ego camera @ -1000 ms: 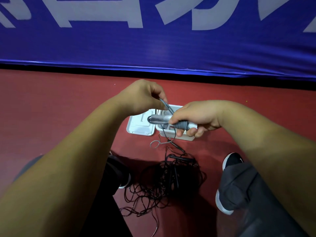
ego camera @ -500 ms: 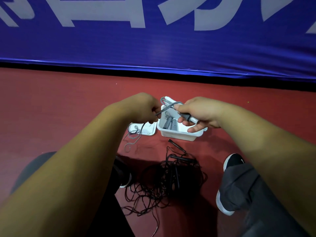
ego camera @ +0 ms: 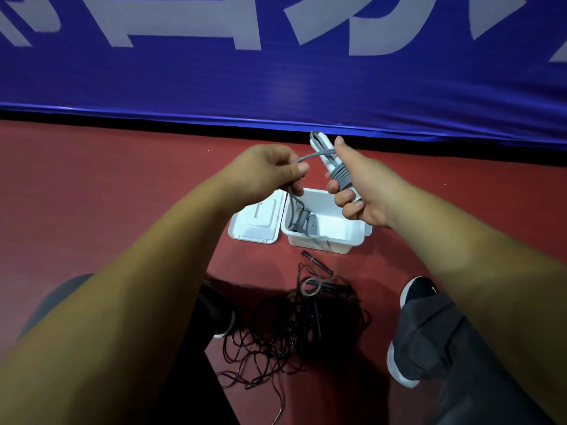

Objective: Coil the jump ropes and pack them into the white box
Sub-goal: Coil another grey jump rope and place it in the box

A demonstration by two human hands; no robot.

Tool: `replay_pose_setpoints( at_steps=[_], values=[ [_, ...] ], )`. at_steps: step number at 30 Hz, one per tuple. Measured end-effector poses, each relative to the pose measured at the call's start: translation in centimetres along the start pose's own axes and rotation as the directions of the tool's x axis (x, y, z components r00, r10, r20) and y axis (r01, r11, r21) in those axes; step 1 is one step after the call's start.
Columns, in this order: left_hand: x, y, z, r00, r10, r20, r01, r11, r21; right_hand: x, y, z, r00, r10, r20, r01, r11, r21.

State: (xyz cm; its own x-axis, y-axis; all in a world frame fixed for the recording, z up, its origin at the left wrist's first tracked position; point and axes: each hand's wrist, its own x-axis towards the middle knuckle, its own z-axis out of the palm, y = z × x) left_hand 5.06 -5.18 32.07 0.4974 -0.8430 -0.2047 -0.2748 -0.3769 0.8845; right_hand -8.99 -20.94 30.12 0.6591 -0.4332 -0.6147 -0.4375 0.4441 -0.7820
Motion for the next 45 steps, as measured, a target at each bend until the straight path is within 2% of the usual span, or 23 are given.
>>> replay_pose_setpoints(
  at_steps=[3, 7, 9, 12, 15, 18, 22, 25, 28, 36, 41, 45],
  values=[
    [-0.1, 0.3, 0.3, 0.998, 0.04, 0.037, -0.034, 0.989, -0.147, 0.0, -0.3, -0.3, 1.0, -0.004, 0.003, 0.004, 0.999, 0.037],
    [0.0, 0.3, 0.3, 0.997, 0.07, 0.037, -0.058, 0.966, -0.252, 0.0, -0.5, -0.4, 1.0, -0.007, 0.016, 0.006, 0.999, 0.044],
    [0.1, 0.2, 0.2, 0.993, 0.113, 0.034, -0.104, 0.973, -0.206, -0.1, -0.7, -0.5, 1.0, -0.011, 0.025, 0.009, 0.997, 0.071],
    [-0.1, 0.1, 0.0, 0.985, 0.141, 0.103, -0.14, 0.99, -0.013, -0.4, -1.1, -0.6, 0.999, -0.027, 0.044, 0.022, 0.993, 0.115],
    [-0.2, 0.0, -0.6, 0.974, 0.054, 0.218, -0.104, 0.969, 0.224, -0.8, -1.2, -0.6, 0.997, -0.035, 0.07, 0.027, 0.994, 0.107],
    [0.0, -0.4, -1.4, 0.977, -0.018, 0.215, -0.066, 0.924, 0.377, -1.1, -1.1, -0.4, 0.992, -0.028, 0.126, 0.021, 0.998, 0.056],
    [0.1, -0.2, -1.1, 0.977, -0.036, 0.211, -0.077, 0.86, 0.504, -1.5, -0.9, 0.0, 0.979, -0.057, 0.198, 0.05, 0.998, 0.039],
    [0.0, -0.2, -0.6, 0.966, -0.06, 0.252, -0.08, 0.855, 0.512, -1.5, -0.6, 0.1, 0.962, -0.102, 0.252, 0.101, 0.995, 0.019],
    [0.1, -0.4, -0.5, 0.971, -0.052, 0.233, -0.087, 0.831, 0.549, -1.6, -0.5, 0.3, 0.946, -0.143, 0.291, 0.146, 0.989, 0.011],
    [0.4, -1.4, -0.8, 0.977, -0.102, 0.189, 0.006, 0.893, 0.451, -2.2, -1.1, 0.2, 0.927, -0.142, 0.348, 0.134, 0.99, 0.049],
    [0.8, -1.9, -1.3, 0.987, -0.075, 0.139, 0.0, 0.88, 0.474, -2.9, -1.2, -0.1, 0.856, -0.048, 0.514, 0.054, 0.999, 0.002],
    [0.7, -1.6, -1.7, 0.992, 0.016, 0.122, -0.072, 0.879, 0.472, -3.4, -1.0, -0.6, 0.757, 0.148, 0.637, -0.044, 0.983, -0.176]
  ],
)
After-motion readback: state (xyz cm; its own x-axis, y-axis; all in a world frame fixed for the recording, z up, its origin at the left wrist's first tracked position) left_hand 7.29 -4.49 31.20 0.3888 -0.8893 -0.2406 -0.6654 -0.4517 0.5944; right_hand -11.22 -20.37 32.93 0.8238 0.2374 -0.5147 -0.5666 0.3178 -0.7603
